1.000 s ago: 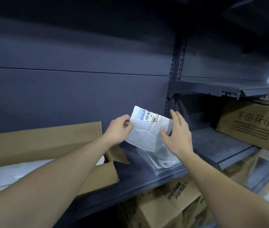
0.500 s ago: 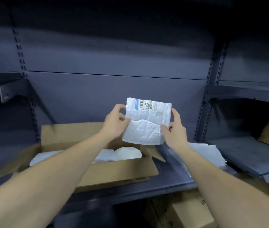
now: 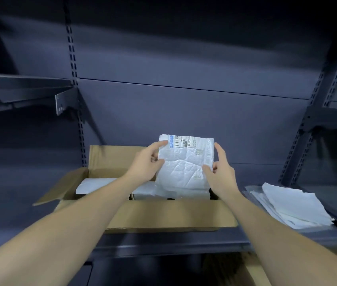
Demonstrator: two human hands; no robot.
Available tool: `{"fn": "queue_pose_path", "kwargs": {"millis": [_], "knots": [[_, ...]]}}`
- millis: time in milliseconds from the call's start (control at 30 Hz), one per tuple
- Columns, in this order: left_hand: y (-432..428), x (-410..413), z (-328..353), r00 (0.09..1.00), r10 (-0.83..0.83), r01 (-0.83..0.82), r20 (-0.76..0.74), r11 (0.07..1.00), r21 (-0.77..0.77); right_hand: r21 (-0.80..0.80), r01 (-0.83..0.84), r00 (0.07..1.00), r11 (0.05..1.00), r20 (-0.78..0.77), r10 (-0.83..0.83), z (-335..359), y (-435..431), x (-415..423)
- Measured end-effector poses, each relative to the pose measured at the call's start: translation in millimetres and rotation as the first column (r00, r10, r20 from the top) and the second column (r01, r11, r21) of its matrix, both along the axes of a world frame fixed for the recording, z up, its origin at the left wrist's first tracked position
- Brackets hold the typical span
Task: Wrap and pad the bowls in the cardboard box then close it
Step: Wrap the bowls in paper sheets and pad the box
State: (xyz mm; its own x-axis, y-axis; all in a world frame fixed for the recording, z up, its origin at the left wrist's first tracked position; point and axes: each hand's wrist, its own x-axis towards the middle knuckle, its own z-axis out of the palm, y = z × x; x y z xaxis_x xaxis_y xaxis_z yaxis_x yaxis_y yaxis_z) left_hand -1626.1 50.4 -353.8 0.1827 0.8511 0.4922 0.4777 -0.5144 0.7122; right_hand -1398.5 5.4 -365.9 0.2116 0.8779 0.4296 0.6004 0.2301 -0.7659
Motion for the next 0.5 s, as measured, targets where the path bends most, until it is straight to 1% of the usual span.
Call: {"fn": "queue_pose_path", "kwargs": {"millis": [133,267,400,500], "knots": [[12,-4,-12,0.999,-0.009,0.006,-0.031,0.995,-0.098,-0.060,-0.019,0.997,0.998,0.074,0.024,-12,11,0],[21,-2,-26,0.999,0.006,-0.014,-0.042,0.982,-0.191,-0.154,-0.008,0.989,0.988,0.146,0.031,-23,18,4],[24,4,-33,0.999,0.038,-0.041,-0.016,0.962,-0.271,-0.201,0.023,0.981,0.979,0.193,0.017,-31,19,7],[25,7,-37,0.998,0.066,-0.055,0.021,0.938,-0.342,-0.222,0.022,0.982,0.975,0.190,0.021,-31,19,6]]}}
